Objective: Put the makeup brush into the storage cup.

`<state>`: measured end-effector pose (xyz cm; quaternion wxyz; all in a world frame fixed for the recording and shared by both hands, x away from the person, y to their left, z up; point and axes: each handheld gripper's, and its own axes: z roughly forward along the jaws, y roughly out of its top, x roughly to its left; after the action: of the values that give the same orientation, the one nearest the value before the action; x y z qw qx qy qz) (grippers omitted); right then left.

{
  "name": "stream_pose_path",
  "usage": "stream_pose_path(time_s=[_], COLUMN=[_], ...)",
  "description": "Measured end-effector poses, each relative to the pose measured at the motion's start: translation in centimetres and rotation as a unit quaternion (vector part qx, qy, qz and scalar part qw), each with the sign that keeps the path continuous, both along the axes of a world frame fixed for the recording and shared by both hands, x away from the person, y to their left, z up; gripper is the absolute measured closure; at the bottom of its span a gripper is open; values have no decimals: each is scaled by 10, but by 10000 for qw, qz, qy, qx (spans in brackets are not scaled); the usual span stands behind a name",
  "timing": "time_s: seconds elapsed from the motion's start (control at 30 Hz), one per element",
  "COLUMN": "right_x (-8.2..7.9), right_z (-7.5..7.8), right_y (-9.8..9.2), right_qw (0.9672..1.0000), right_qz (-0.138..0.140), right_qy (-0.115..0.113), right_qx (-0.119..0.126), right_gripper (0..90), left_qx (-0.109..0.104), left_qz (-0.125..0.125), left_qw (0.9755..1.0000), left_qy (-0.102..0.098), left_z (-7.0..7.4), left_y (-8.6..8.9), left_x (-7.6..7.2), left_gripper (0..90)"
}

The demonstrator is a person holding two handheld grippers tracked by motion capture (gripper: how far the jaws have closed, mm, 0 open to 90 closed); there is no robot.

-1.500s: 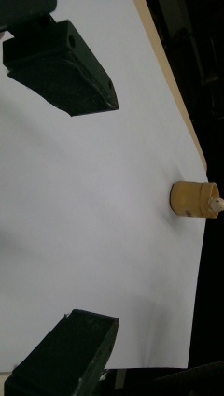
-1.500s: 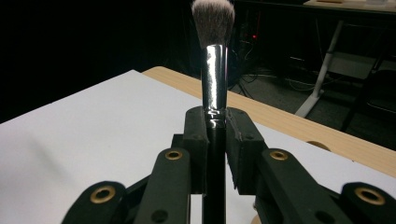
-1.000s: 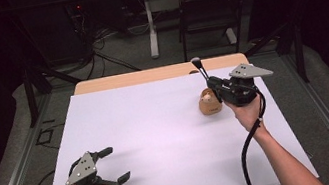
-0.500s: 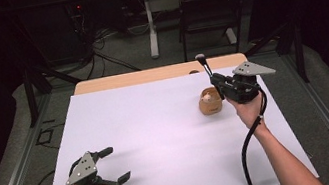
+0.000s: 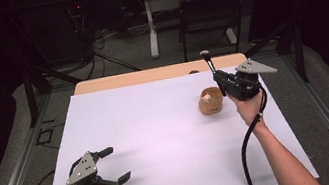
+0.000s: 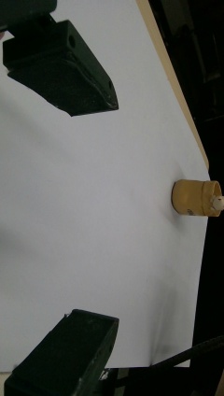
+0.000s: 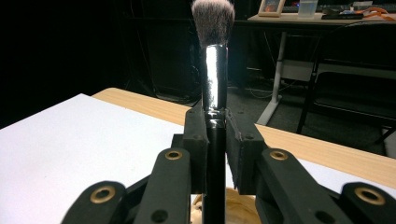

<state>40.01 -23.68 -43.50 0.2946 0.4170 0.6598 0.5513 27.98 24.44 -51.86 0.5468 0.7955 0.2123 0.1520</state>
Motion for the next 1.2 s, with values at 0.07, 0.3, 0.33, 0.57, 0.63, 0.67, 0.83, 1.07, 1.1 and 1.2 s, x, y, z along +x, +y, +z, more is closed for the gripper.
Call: stream_pose_path(time_s=[0.07,0.3,0.33,0.57,0.63,0.67,0.83,1.07,1.1,1.2], right_x=[2,10,11,18,19,20,25,31,32,34], right_z=[-1,-6,-7,-11,-12,-12,-15,-19,-20,-22], right_y=[-1,-2,-2,-2,-2,-2,0,2,2,3], right_qw=[10000,10000,10000,10000,10000,10000,10000,9999,9999,9999], right_qz=[-20,-41,-47,-46,-46,-35,-15,44,43,51], right_qy=[5,17,9,1,-3,-6,1,-59,-71,-44], right_qx=[-6,25,17,56,47,66,57,95,81,80], right_gripper=[791,791,791,791,791,791,791,791,791,791], left_qx=[0,13,15,47,47,41,42,33,28,32], left_qz=[0,-7,-5,-23,-19,-17,-13,-15,-11,-11], left_qw=[10000,10000,10000,10000,10000,10000,10000,10000,10000,10000], left_qy=[2,9,9,28,22,22,21,21,20,17], left_z=[0,0,0,0,0,0,0,0,0,0], left_y=[0,0,0,0,0,0,1,1,1,1], left_x=[0,0,0,0,0,0,0,0,0,0], left_gripper=[4,4,4,4,4,4,4,4,4,4])
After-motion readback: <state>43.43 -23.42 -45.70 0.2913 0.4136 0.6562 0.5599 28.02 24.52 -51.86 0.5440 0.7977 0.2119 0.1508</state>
